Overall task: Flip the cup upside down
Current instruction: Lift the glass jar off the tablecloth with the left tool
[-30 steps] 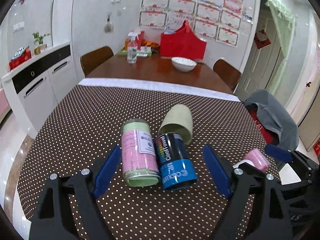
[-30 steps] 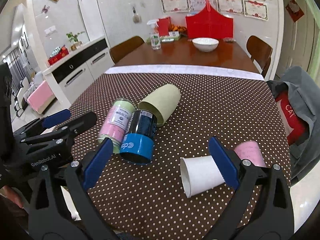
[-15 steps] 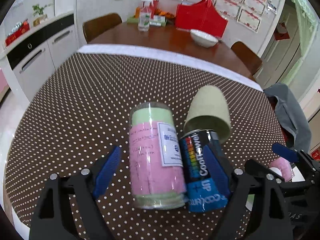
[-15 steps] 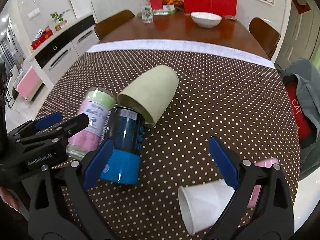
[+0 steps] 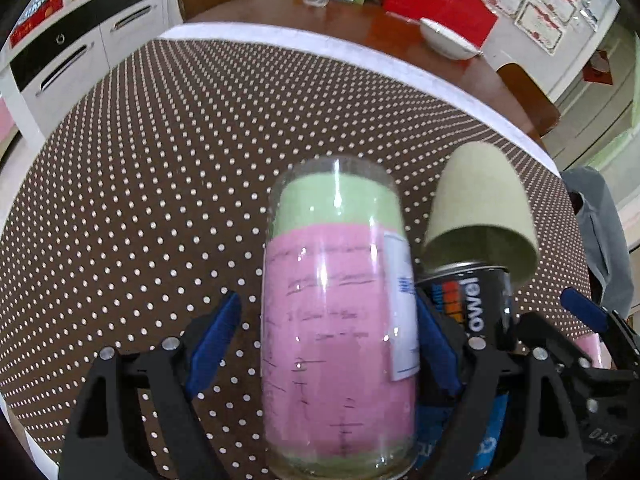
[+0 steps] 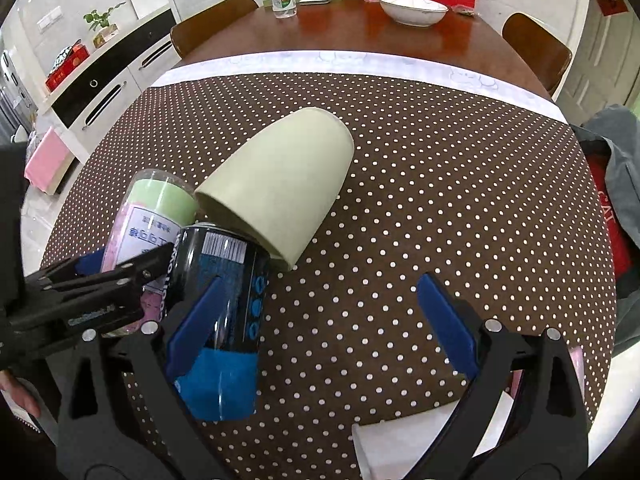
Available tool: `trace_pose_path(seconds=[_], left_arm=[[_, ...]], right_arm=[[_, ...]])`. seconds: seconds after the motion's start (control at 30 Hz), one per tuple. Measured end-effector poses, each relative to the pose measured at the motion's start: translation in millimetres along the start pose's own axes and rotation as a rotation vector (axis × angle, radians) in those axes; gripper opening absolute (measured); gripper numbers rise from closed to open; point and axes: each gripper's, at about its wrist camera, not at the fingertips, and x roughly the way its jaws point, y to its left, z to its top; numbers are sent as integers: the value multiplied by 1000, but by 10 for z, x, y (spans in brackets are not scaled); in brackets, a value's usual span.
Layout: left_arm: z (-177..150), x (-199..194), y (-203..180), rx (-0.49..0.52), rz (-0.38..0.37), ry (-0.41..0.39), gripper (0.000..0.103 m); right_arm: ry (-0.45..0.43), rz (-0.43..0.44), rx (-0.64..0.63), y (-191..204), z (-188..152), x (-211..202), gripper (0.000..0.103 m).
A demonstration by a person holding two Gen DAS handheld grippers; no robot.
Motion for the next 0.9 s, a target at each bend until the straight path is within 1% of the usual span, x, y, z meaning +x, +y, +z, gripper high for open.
trace_pose_path(seconds=[0.1,0.17,0.2,0.23,0.27,0.5,0.63,0.77,0.9], left_arm=[[6,102,63,-39,-16,35,83],[-16,111,66,-44,-16,28,83],[-25,117,70,-48,-17,24,79],[-40,113,72,-45,-23,11,72],[-55,110,76,-45,-17,10,68],[-155,102,121,-44,-24,12,68],[-73,56,163,-55,-29,19,68],[48,-48,214,-53,-27,7,68],[46,-158,199,-36,-36,-13,68]], right_arm=[[4,9,15,-39,16,22,94],[13,29,35,-79,32,56,94],[16,37,43,-93,41,72,94],[20,42,47,-93,46,81,94],[26,49,52,-101,50,92,94],[29,35,30,-36,29,91,94],[31,52,34,-21,25,71,94],[15,53,42,-28,17,8,94],[0,54,52,-55,-1,-75,94]])
